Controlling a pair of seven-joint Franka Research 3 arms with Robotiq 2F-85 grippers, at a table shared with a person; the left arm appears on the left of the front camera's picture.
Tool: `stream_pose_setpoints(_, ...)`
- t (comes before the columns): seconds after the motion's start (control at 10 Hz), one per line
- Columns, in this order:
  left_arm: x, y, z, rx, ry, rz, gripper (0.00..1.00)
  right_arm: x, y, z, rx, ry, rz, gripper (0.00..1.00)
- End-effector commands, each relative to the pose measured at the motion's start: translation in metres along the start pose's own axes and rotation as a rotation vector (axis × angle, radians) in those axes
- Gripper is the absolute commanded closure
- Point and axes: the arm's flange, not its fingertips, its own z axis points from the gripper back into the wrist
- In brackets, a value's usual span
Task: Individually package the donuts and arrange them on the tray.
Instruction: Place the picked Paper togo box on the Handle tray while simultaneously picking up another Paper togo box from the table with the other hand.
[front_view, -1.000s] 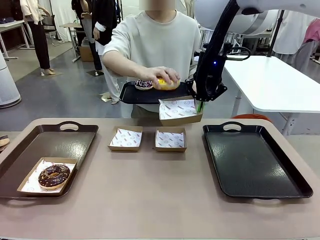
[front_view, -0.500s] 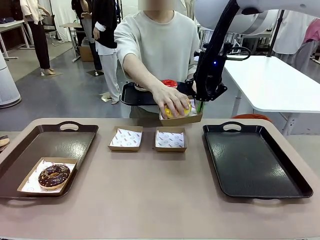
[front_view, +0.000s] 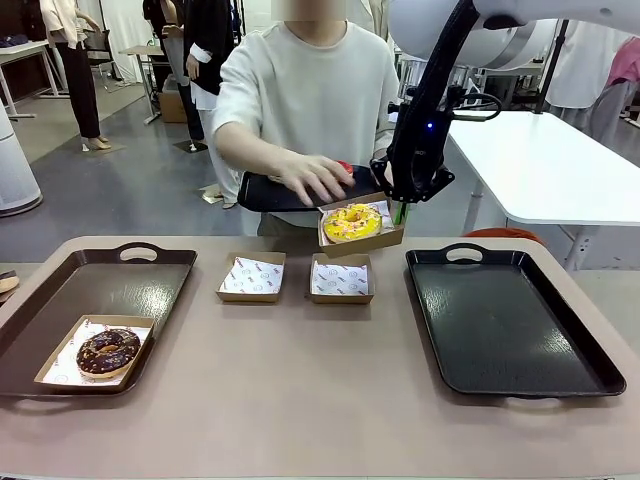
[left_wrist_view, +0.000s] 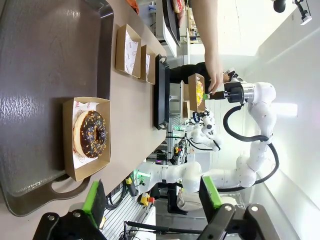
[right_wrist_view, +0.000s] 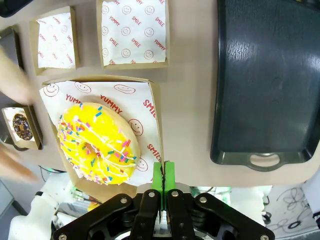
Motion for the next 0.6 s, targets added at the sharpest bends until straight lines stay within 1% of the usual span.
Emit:
stream_pose_setpoints(0.0, -0.0044, -0.004, -0.0002, -0.006, -0.009, 0.004, 0.02, -0.0033, -0.002, -0.001, 0.009, 0.006, 0.005, 1.0)
stream_pose_setpoints(0.5, -0.0044, -0.004, -0.0002, -0.006, -0.009, 0.004, 0.02, -0.0033, -0.002, -0.001, 0.009, 0.006, 0.005, 1.0)
